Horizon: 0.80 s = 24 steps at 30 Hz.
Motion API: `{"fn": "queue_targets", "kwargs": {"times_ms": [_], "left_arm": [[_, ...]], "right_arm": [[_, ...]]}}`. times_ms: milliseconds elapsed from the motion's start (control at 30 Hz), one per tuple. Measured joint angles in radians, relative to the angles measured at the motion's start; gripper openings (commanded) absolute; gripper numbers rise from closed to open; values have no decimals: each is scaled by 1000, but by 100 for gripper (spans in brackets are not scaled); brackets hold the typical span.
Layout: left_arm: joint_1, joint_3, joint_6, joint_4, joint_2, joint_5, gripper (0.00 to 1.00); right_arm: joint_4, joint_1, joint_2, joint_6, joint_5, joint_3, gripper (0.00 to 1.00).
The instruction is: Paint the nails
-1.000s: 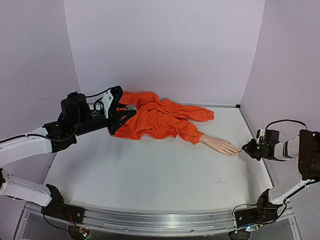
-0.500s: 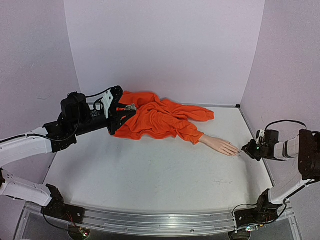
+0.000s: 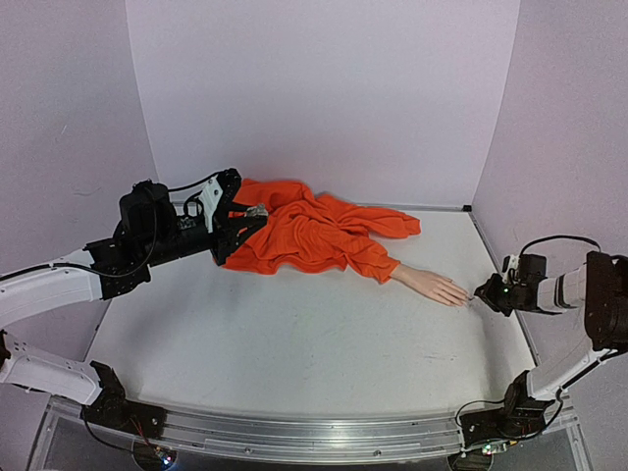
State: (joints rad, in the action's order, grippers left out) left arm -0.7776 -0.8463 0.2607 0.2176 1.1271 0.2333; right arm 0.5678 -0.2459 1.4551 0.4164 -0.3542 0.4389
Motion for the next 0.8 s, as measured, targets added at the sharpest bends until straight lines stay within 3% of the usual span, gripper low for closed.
{"fn": "queue_targets", "kwargs": {"times_ms": [800], "left_arm": [[0, 0, 0, 0, 0, 0, 0]], "right_arm": [[-22, 1, 0, 0, 21, 0, 0]]}}
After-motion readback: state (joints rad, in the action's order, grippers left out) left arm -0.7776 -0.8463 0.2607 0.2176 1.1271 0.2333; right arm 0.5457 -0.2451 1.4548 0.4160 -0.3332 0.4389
